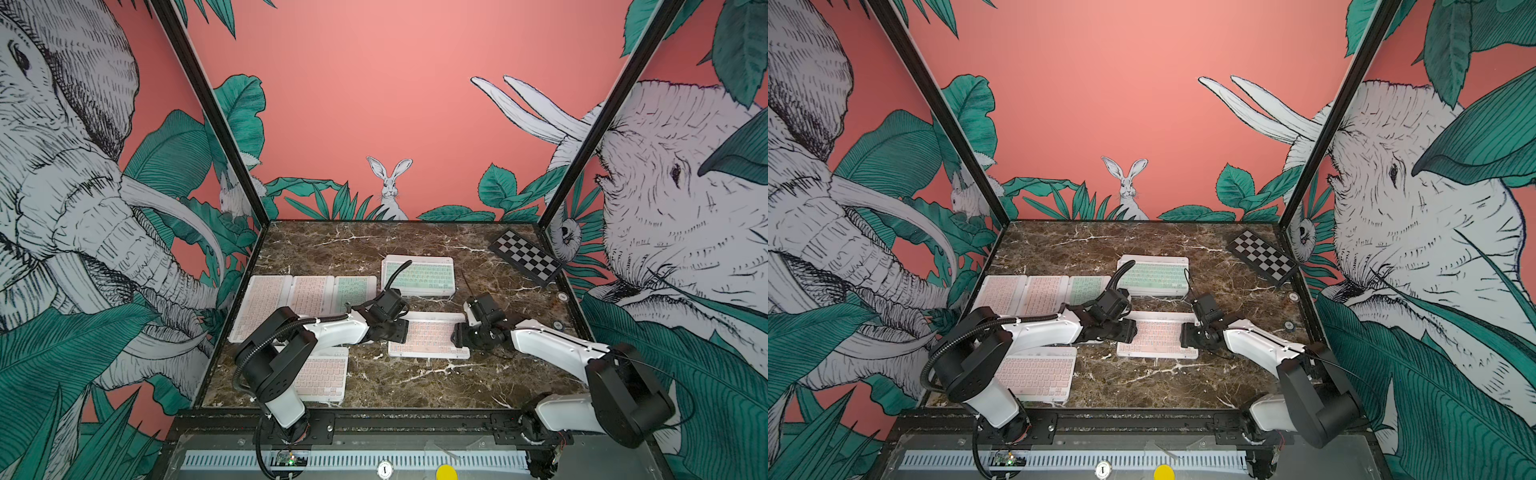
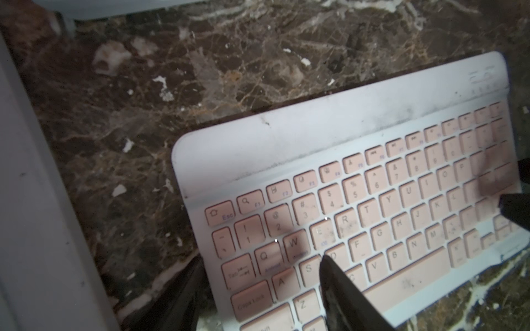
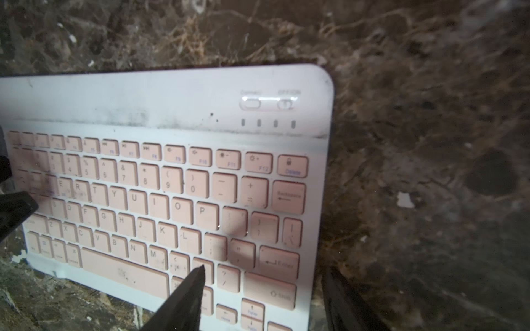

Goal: Stack the numeric keypads
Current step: Pick up the numeric keypad from the center of the board.

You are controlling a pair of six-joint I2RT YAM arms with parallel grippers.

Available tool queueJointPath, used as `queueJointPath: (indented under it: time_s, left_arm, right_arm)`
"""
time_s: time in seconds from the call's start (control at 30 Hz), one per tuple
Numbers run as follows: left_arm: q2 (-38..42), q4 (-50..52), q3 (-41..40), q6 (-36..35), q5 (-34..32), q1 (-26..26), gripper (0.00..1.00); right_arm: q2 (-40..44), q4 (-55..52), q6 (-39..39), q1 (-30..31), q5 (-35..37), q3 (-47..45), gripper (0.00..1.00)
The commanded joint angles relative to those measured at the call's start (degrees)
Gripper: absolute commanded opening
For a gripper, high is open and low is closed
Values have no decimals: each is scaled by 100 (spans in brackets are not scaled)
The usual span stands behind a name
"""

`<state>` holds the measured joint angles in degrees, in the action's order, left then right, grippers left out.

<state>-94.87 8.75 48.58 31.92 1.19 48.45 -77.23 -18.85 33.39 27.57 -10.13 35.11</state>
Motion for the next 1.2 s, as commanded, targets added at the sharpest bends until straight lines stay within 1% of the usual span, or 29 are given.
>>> queueJointPath:
  time_s: [0.0,0.2,0.37,0.63,0.73,0.87,1.17]
  left_arm:
    - [79,241,-207,43,76,33,65]
    - [99,299,-246,-28,102,42,65]
    - [90,306,-265,-19,115,60,65]
    - [16,224,-243,25,182,86,65]
    - [12,184,-260,34,197,103,65]
    - [-33,162,-256,33,242,112,65]
    - [-101,68,-263,-32,344,139,64]
  right_arm:
    - [0,3,-273,-121,-195,95,65]
    - [-237,79,-331,-107,-371,190,64]
    - [-253,537,-53,-112,-842,59,63]
    - [74,873,132,-201,-1660,33,63]
    - [287,1063,274,-374,-1935,-79,63]
    - [442,1603,589,-625,-2370,-349,63]
    - [464,2036,809,-724,-2737,-614,63]
